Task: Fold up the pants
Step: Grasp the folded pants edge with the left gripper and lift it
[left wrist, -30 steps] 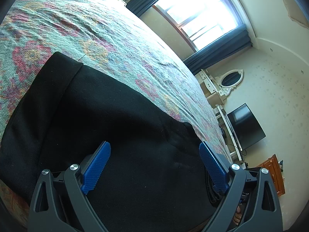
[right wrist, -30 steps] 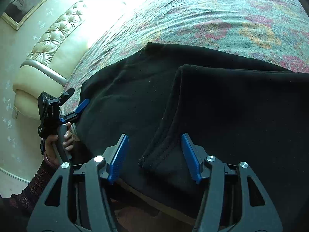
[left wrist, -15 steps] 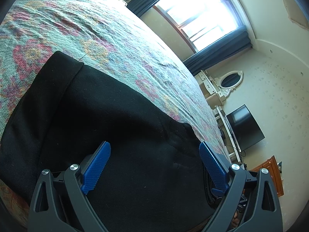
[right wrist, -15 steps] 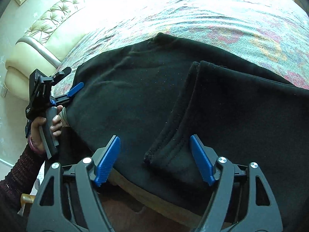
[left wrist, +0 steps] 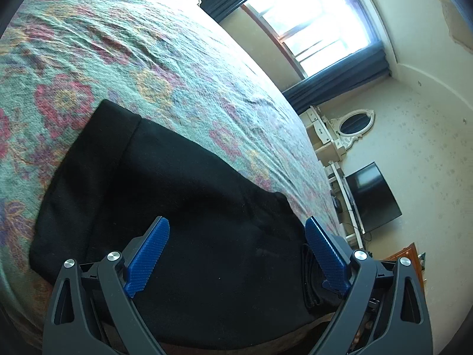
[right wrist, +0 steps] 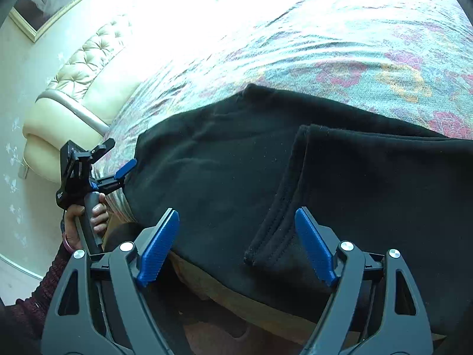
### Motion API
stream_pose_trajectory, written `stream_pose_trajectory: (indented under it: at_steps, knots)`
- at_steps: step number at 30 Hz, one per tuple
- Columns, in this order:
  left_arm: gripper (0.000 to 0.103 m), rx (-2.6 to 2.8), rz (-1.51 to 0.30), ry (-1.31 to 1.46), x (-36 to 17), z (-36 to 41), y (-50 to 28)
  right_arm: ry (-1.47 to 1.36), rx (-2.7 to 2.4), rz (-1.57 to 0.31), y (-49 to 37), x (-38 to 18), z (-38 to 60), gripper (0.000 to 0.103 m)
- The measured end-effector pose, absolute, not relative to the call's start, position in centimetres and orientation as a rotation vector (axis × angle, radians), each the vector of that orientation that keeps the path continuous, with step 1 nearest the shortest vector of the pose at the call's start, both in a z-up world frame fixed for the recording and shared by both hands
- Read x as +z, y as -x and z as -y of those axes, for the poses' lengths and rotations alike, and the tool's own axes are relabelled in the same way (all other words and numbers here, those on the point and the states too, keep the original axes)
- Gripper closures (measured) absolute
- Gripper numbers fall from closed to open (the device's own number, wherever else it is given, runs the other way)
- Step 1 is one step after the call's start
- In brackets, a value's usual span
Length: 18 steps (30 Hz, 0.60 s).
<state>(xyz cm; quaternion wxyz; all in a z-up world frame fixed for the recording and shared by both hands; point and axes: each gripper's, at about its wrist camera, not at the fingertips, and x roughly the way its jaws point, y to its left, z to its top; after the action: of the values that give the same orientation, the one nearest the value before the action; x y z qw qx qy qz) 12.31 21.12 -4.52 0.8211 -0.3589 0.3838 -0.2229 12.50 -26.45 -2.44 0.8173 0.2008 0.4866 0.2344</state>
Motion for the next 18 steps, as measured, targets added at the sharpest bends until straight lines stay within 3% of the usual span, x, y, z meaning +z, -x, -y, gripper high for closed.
stream_pose_trajectory:
  at_steps: [9,18]
  knots:
    - [0.011,-0.410,-0.898,0.844,-6.7,-31.7,-13.9,-0.588,0.514,-1.061,-11.9,-3.7,26.9,0.021]
    - [0.011,-0.546,-1.026,0.664,-8.1,-28.5,-17.1,-0.636,0.536,-1.067,-10.7,-3.2,26.5,0.021]
